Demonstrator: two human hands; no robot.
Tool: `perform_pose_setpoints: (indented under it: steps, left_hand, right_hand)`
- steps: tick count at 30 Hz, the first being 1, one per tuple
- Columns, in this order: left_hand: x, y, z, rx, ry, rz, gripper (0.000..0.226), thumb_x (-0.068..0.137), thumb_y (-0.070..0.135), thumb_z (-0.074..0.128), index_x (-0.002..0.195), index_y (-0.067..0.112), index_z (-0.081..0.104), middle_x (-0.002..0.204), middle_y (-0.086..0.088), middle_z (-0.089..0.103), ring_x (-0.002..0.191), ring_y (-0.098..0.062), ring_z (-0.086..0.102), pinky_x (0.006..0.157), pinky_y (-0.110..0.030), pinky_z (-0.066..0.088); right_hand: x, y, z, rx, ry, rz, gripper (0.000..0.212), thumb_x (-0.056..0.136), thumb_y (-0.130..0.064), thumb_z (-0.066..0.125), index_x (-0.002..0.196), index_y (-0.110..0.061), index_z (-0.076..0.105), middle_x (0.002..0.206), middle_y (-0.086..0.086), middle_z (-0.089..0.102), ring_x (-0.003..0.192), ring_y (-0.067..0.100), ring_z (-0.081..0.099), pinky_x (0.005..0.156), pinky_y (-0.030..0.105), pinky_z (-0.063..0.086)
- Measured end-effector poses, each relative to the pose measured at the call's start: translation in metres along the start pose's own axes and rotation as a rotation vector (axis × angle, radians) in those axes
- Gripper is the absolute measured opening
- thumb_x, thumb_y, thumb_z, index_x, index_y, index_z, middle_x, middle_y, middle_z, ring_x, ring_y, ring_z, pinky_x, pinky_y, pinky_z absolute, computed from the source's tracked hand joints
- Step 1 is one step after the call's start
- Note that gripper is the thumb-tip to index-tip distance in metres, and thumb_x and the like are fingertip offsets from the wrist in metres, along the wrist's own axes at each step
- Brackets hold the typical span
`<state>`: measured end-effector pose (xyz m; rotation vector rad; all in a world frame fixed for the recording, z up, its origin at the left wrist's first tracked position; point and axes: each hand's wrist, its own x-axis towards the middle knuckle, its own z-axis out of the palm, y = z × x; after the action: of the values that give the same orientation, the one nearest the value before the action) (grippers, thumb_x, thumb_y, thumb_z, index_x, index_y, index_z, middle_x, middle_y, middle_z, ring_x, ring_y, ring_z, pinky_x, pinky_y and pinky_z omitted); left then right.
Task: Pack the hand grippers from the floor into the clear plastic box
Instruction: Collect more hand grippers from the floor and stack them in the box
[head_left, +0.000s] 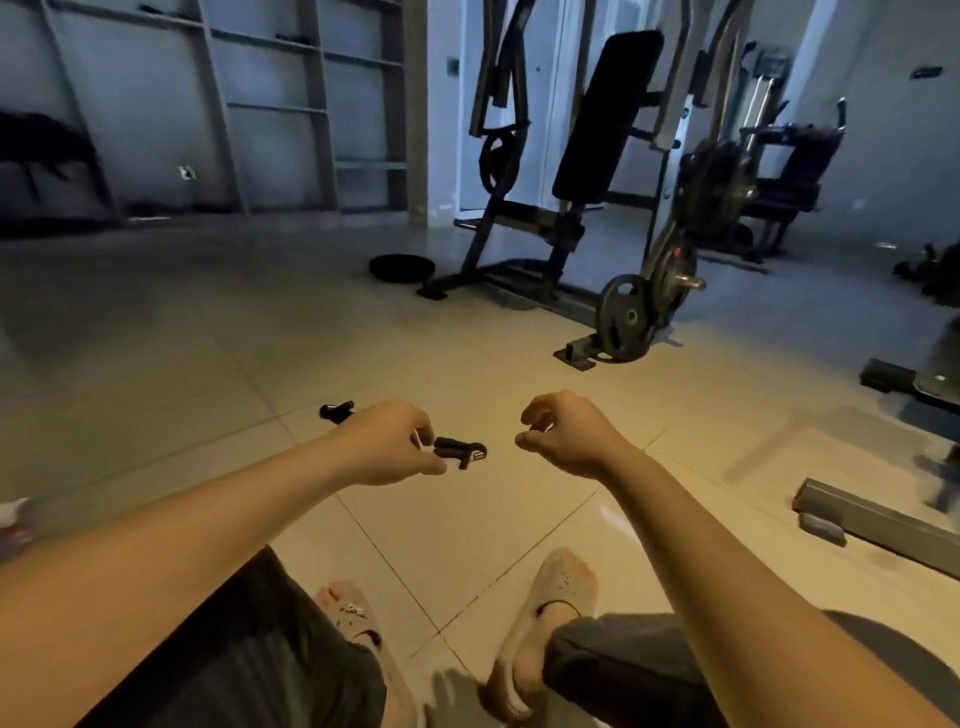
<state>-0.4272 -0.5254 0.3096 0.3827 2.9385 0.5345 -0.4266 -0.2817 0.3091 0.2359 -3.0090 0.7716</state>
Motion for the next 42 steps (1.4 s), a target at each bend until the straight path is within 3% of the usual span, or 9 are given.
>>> perform_pose_setpoints:
  steps: [4, 9, 16, 21, 26, 33, 37, 39, 42]
  left_hand:
    - [0.036, -0.051, -0.020, 0.020, -0.012, -0.065, 0.047, 0.081, 0.053, 0.077, 0.114, 0.022, 0.068, 0.102, 0.009, 0.066, 0.091, -0.011, 0.064, 0.085, -0.034, 0.057]
    - [0.103, -0.098, -0.042, 0.076, 0.012, -0.115, 0.049, 0.080, 0.051, 0.079, 0.118, 0.020, 0.070, 0.105, 0.006, 0.067, 0.092, -0.016, 0.063, 0.070, -0.027, 0.047]
    - [0.225, -0.182, -0.026, 0.047, -0.024, -0.265, 0.038, 0.083, 0.043, 0.079, 0.106, 0.016, 0.069, 0.100, 0.000, 0.067, 0.087, -0.019, 0.061, 0.060, -0.028, 0.042]
    - [0.312, -0.251, 0.017, -0.118, -0.052, -0.406, 0.035, 0.084, 0.039, 0.078, 0.107, 0.015, 0.068, 0.097, 0.001, 0.066, 0.087, -0.018, 0.064, 0.073, -0.033, 0.053]
    - [0.382, -0.302, 0.068, -0.243, 0.091, -0.516, 0.063, 0.087, 0.043, 0.075, 0.140, 0.015, 0.055, 0.133, -0.006, 0.060, 0.114, -0.025, 0.061, 0.084, -0.033, 0.051]
    - [0.464, -0.368, 0.140, -0.400, 0.012, -0.672, 0.079, 0.085, 0.049, 0.074, 0.151, 0.020, 0.041, 0.143, -0.010, 0.052, 0.126, -0.030, 0.054, 0.095, -0.036, 0.047]
    - [0.509, -0.409, 0.170, -0.436, -0.058, -0.708, 0.075, 0.084, 0.050, 0.075, 0.147, 0.021, 0.045, 0.140, -0.007, 0.057, 0.125, -0.030, 0.056, 0.096, -0.038, 0.047]
    - [0.531, -0.423, 0.183, -0.451, -0.094, -0.745, 0.085, 0.083, 0.052, 0.075, 0.153, 0.020, 0.038, 0.143, -0.009, 0.055, 0.130, -0.032, 0.053, 0.104, -0.041, 0.045]
    - [0.560, -0.441, 0.206, -0.454, -0.127, -0.807, 0.098, 0.081, 0.059, 0.074, 0.159, 0.023, 0.026, 0.149, -0.014, 0.046, 0.134, -0.036, 0.047, 0.112, -0.045, 0.041]
  right_hand:
    - [0.061, -0.016, 0.032, 0.032, -0.049, -0.018, 0.035, 0.093, -0.031, 0.070, 0.123, -0.013, 0.066, 0.116, 0.005, 0.069, 0.098, 0.019, 0.065, 0.086, 0.035, 0.056]
    - [0.147, -0.020, 0.063, 0.030, -0.117, 0.026, 0.038, 0.089, -0.030, 0.072, 0.121, -0.011, 0.067, 0.116, 0.007, 0.070, 0.100, 0.023, 0.065, 0.089, 0.040, 0.057]
    - [0.280, -0.003, 0.126, 0.019, -0.172, 0.181, 0.032, 0.088, -0.026, 0.071, 0.116, -0.010, 0.068, 0.111, 0.010, 0.070, 0.098, 0.026, 0.065, 0.087, 0.040, 0.057]
    - [0.356, 0.031, 0.184, 0.029, -0.261, 0.357, 0.045, 0.089, -0.024, 0.071, 0.128, -0.005, 0.057, 0.112, 0.011, 0.068, 0.090, 0.027, 0.066, 0.086, 0.039, 0.058]
    - [0.421, 0.065, 0.248, 0.059, -0.303, 0.467, 0.071, 0.089, -0.030, 0.068, 0.151, -0.014, 0.036, 0.123, 0.012, 0.065, 0.084, 0.026, 0.066, 0.056, 0.029, 0.050]
    - [0.490, 0.101, 0.341, 0.144, -0.434, 0.664, 0.067, 0.096, -0.028, 0.057, 0.153, -0.014, 0.024, 0.125, 0.020, 0.063, 0.101, 0.039, 0.066, 0.086, 0.053, 0.058]
    - [0.511, 0.122, 0.394, 0.171, -0.456, 0.799, 0.065, 0.094, -0.041, 0.055, 0.146, -0.020, 0.023, 0.121, 0.023, 0.061, 0.092, 0.042, 0.068, 0.079, 0.056, 0.060]
    - [0.518, 0.126, 0.406, 0.163, -0.430, 0.882, 0.066, 0.093, -0.048, 0.055, 0.145, -0.025, 0.022, 0.128, 0.029, 0.049, 0.093, 0.046, 0.064, 0.077, 0.055, 0.060]
    - [0.534, 0.130, 0.418, 0.125, -0.411, 0.957, 0.059, 0.097, -0.049, 0.053, 0.144, -0.022, 0.030, 0.139, 0.028, 0.027, 0.103, 0.050, 0.059, 0.093, 0.052, 0.054]
